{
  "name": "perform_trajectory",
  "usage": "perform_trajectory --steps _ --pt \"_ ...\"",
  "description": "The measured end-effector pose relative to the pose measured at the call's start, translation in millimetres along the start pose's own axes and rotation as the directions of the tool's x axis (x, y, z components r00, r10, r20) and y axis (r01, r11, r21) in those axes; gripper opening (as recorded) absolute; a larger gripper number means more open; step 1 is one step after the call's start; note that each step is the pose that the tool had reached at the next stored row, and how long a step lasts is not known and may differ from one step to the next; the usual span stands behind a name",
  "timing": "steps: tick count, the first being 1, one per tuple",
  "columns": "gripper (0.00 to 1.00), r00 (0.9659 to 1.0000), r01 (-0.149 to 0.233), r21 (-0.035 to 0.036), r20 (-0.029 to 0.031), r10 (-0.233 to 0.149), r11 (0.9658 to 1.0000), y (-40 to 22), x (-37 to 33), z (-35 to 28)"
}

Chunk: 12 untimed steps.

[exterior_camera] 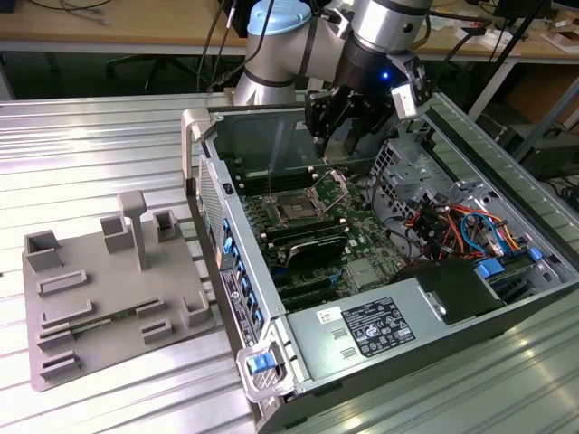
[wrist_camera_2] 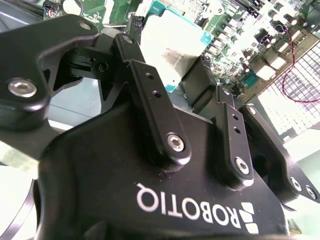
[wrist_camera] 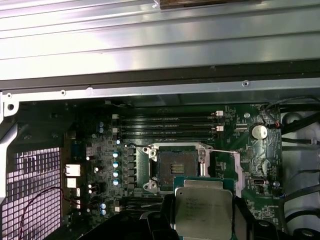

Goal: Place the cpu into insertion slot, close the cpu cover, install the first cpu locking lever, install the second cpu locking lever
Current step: 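Place the cpu into insertion slot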

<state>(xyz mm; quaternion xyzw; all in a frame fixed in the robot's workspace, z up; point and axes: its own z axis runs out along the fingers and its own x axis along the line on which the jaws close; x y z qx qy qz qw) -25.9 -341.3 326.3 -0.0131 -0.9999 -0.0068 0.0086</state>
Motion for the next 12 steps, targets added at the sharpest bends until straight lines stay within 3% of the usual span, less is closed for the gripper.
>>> perform_trajectory --steps 12 --pt "0.55 1.0000 0.000 0.0037 0.0002 0.000 1.0000 0.0 -0.1 3.1"
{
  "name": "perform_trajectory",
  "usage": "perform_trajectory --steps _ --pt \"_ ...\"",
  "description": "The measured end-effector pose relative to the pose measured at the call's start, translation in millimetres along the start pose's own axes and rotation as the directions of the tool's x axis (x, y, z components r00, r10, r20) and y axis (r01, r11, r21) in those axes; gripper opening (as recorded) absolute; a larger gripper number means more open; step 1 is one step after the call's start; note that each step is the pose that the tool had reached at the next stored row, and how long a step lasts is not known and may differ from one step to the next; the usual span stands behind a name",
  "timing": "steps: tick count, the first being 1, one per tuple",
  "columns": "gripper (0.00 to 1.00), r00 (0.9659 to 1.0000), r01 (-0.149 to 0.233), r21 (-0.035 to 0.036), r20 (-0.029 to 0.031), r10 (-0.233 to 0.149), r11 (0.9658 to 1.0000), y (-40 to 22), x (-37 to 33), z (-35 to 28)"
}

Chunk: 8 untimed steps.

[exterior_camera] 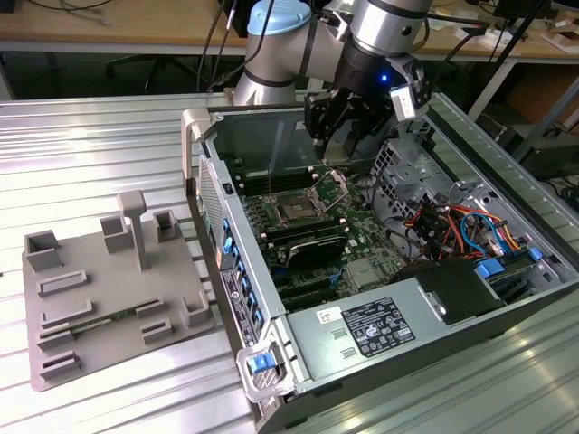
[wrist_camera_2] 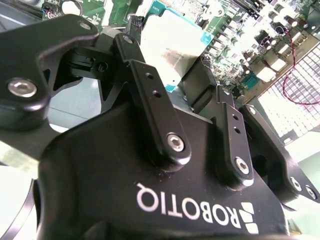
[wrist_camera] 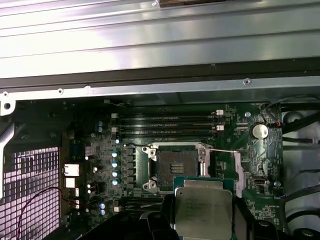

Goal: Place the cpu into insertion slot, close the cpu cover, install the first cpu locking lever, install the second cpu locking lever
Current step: 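Place the cpu into insertion slot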

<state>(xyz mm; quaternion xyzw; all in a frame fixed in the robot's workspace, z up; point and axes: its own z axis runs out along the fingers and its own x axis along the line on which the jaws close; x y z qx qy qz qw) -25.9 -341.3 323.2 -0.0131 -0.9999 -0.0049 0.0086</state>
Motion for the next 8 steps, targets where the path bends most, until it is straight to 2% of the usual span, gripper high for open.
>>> perform_trajectory --steps 8 --pt "0.55 1.0000 0.000 0.0031 0.0000 0.000 1.0000 0.0 0.0 2.3"
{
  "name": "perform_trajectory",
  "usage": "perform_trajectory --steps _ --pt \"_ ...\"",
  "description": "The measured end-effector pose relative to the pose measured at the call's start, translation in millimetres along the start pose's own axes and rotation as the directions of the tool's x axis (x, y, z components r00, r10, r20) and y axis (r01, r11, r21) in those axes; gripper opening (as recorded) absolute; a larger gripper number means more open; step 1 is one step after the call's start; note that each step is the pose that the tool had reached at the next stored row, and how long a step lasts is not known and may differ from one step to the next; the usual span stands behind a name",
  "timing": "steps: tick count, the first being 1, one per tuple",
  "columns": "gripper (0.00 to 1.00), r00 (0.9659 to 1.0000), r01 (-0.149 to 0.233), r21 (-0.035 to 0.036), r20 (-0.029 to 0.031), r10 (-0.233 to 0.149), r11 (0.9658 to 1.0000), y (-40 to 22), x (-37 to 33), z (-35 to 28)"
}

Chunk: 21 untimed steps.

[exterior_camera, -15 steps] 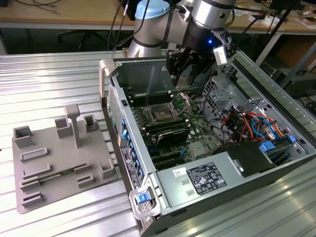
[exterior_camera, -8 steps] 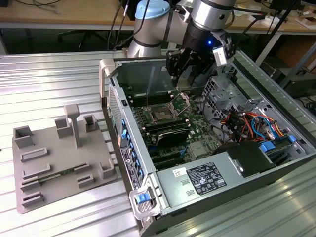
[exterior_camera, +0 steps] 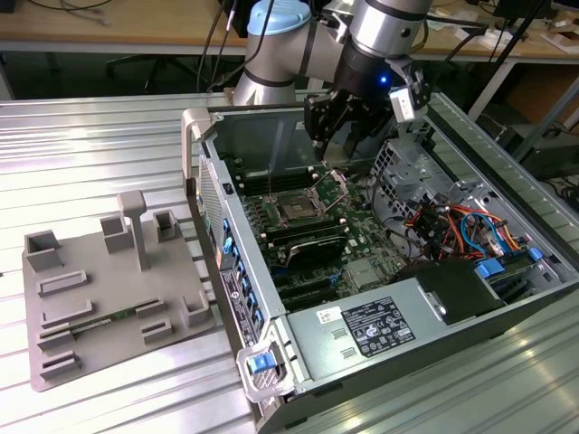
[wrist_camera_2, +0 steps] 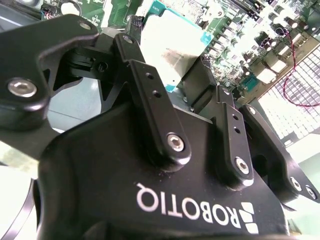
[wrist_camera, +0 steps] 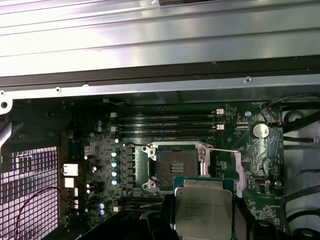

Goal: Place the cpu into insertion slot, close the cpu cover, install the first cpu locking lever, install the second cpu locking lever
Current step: 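Place the cpu into insertion slot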

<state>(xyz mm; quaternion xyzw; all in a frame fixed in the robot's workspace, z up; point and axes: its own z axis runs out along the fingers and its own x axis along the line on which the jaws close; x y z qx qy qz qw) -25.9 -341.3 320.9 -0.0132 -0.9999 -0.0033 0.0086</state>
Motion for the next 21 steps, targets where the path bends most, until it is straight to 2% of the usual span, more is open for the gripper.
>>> perform_trajectory --steps 21 --pt "0.55 1.0000 0.000 0.0124 0.0003 0.000 0.9999 0.0 -0.1 5.0"
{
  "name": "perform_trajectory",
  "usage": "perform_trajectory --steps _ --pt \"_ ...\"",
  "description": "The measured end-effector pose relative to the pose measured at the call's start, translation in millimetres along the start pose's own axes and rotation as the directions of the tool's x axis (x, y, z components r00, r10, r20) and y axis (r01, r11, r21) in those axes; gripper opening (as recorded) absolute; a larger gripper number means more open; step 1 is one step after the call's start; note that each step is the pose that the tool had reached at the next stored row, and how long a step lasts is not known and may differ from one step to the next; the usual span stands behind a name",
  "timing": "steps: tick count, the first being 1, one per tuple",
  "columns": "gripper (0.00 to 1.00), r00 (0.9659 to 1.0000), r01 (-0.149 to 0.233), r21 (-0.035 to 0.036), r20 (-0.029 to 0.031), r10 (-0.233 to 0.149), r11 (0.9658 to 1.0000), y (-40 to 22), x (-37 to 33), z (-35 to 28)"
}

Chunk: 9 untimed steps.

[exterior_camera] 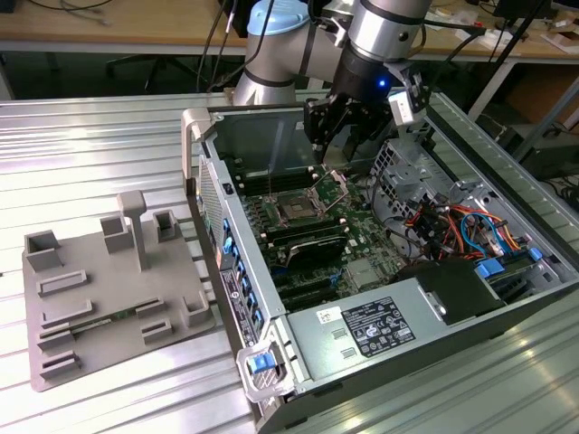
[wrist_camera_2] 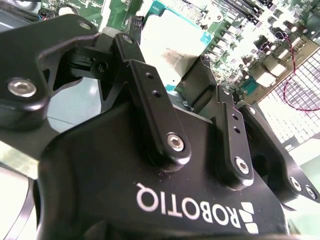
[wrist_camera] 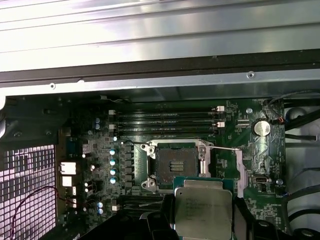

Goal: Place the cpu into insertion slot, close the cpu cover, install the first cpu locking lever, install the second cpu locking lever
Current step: 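Place the cpu into insertion slot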

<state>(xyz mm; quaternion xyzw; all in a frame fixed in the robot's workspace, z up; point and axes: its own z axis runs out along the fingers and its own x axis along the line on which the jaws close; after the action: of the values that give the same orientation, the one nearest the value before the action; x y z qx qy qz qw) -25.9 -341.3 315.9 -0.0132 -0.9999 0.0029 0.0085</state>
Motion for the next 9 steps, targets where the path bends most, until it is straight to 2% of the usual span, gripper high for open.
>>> perform_trajectory --steps 9 --pt "0.55 1.0000 0.000 0.0055 0.0001 0.000 1.0000 0.0 0.0 1.7"
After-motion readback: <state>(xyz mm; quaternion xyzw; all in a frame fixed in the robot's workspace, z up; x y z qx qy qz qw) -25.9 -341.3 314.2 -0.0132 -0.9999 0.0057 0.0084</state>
